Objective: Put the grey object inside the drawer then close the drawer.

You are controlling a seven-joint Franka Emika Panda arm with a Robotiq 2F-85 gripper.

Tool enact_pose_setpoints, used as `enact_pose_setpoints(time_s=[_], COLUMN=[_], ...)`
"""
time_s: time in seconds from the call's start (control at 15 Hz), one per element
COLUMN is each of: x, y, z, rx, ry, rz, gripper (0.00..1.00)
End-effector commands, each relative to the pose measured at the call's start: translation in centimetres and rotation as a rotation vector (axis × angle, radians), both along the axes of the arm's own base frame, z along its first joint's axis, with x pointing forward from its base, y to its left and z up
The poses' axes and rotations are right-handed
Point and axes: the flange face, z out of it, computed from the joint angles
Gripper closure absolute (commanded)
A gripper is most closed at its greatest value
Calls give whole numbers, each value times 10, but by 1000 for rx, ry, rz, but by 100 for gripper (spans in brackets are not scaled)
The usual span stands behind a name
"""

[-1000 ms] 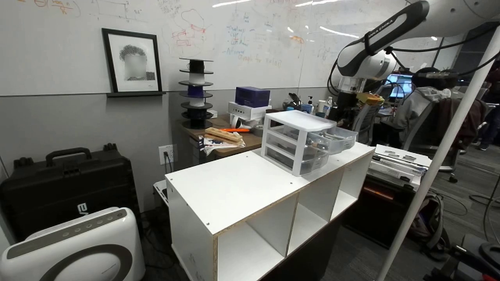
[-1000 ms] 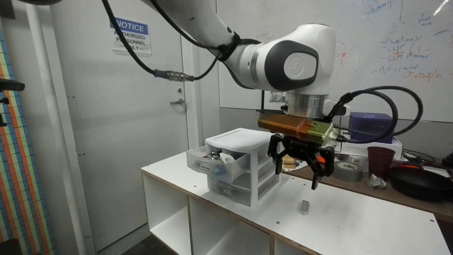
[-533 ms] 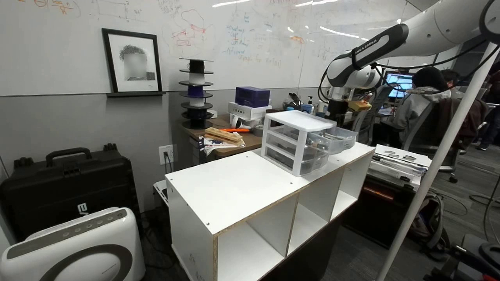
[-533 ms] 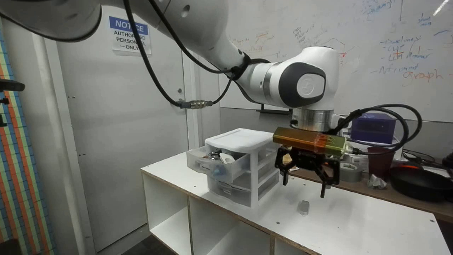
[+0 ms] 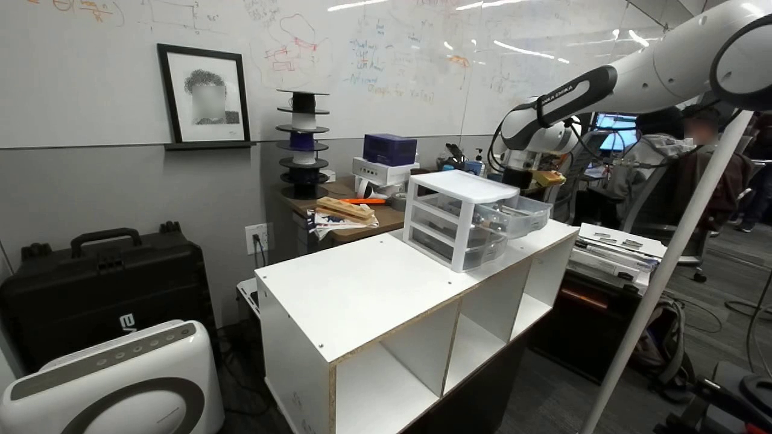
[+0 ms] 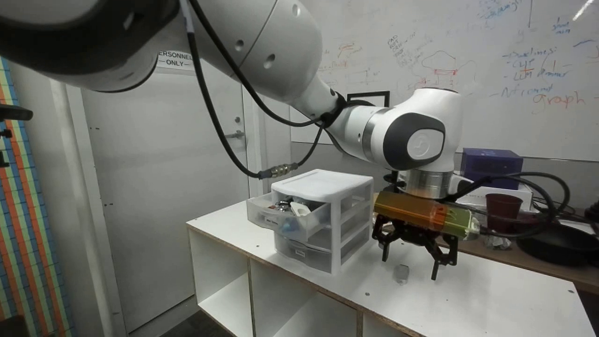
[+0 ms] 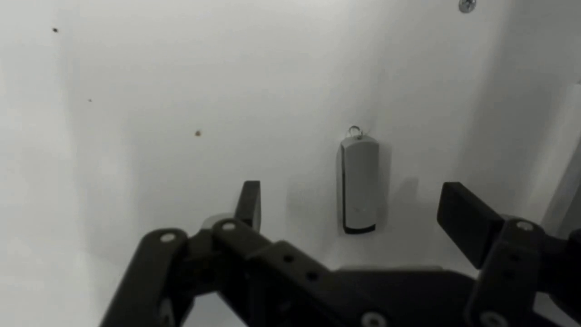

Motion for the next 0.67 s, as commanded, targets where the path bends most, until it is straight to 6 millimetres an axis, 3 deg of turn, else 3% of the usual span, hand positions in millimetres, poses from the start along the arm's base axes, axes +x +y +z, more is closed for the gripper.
enact_pose_setpoints(time_s=[0.0, 0.13, 0.6], x=[17, 18, 12], y=[5, 7, -1], z=[-16, -21, -3], rx=[14, 10, -25], ry=[-45, -41, -50], rz=[8, 18, 51], gripper=[0, 27, 81])
